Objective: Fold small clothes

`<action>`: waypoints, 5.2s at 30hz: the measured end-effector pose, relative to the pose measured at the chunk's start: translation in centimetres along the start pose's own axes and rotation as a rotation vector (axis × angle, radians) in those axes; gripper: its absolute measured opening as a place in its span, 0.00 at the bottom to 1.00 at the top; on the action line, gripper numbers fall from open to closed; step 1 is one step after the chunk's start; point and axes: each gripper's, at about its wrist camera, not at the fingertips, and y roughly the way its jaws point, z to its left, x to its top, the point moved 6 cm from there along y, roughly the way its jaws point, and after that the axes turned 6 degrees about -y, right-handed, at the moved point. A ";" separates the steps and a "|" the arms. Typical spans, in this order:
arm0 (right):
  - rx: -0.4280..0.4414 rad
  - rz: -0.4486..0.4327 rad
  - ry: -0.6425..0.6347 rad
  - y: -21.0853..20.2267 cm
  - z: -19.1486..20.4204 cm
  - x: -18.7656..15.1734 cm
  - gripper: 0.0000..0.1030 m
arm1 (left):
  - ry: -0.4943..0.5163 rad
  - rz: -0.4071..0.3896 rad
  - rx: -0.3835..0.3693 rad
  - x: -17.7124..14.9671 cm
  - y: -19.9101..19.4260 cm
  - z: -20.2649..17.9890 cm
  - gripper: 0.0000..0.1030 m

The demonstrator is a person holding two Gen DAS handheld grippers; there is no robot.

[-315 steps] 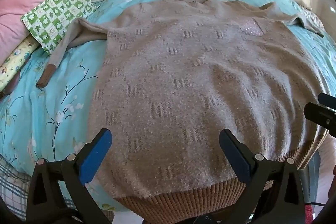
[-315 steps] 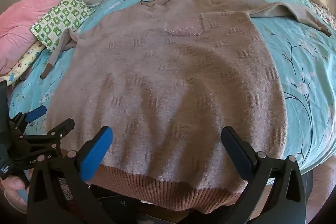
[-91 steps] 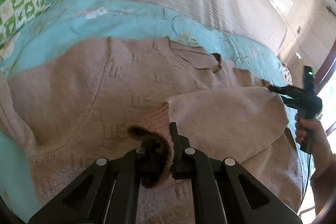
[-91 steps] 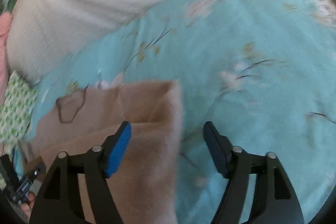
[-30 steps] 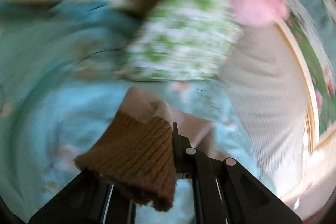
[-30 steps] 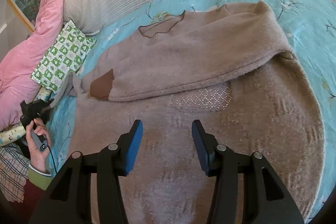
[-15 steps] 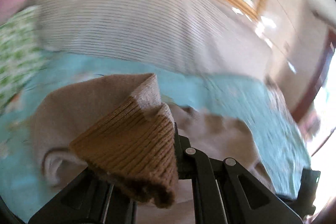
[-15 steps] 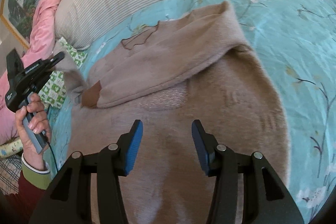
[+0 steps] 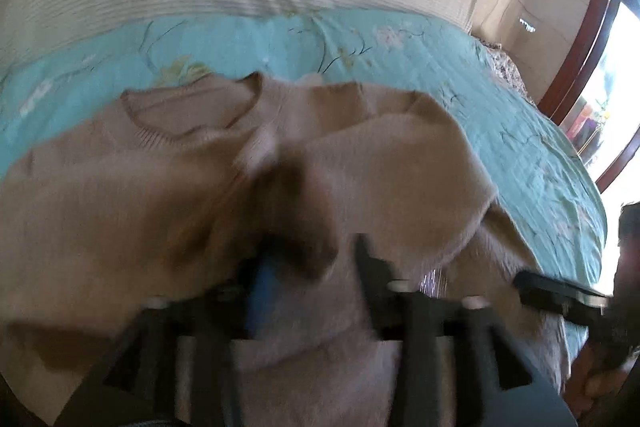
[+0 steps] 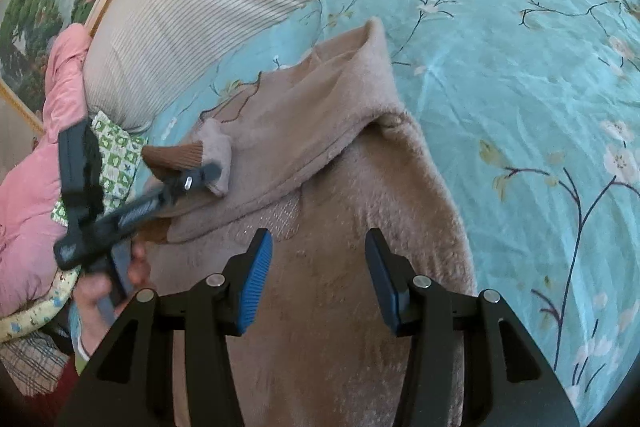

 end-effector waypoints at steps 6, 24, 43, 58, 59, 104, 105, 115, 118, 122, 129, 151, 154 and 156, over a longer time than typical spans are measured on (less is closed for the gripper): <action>0.013 0.000 -0.045 1.2 1.9 0.7 0.60 | -0.089 -0.051 0.019 -3.3 -5.4 4.9 0.64; 0.003 0.035 -0.005 9.8 3.6 6.6 0.63 | -0.453 -0.107 0.400 -7.4 -9.1 23.9 0.66; 0.030 -0.076 0.036 5.8 1.9 6.3 0.09 | -0.560 -0.160 0.409 -6.5 -9.2 24.3 0.63; 0.105 -0.264 -0.117 1.5 7.4 11.2 0.09 | -0.645 -0.250 0.326 -6.5 -10.1 24.5 0.63; 0.076 -0.232 -0.095 2.6 6.2 10.4 0.09 | -0.637 -0.243 0.321 -6.5 -9.9 24.4 0.63; -0.004 -0.076 -0.104 0.3 3.6 2.8 0.36 | -0.419 -0.167 0.241 -4.3 -12.5 20.1 0.36; -0.001 -0.076 -0.108 -0.5 3.7 2.1 0.38 | -0.421 -0.170 0.238 -4.9 -13.0 19.6 0.42; 0.009 -0.034 -0.159 -6.4 3.9 -5.8 0.41 | -0.398 -0.106 0.164 -16.1 -18.4 13.9 0.49; 0.018 -0.041 -0.166 -8.1 3.7 -7.6 0.46 | -0.413 -0.089 0.157 -19.6 -19.6 13.5 0.50; 0.024 -0.049 -0.183 -10.0 3.4 -9.6 0.50 | -0.448 -0.072 0.161 -23.6 -21.0 13.5 0.53; 0.032 -0.006 -0.206 -11.1 2.8 -13.1 0.54 | -0.477 -0.038 0.136 -28.0 -22.0 13.9 0.55; 0.066 0.133 -0.191 -10.3 -2.4 -21.2 0.57 | -0.387 0.026 0.088 -33.4 -19.3 8.4 0.50; 0.111 0.135 -0.211 -9.0 -1.4 -21.4 0.57 | -0.372 0.013 0.057 -33.3 -19.6 8.4 0.14; 0.131 0.124 -0.240 -8.4 -0.6 -21.6 0.49 | -0.378 0.007 0.029 -33.2 -19.9 8.4 0.14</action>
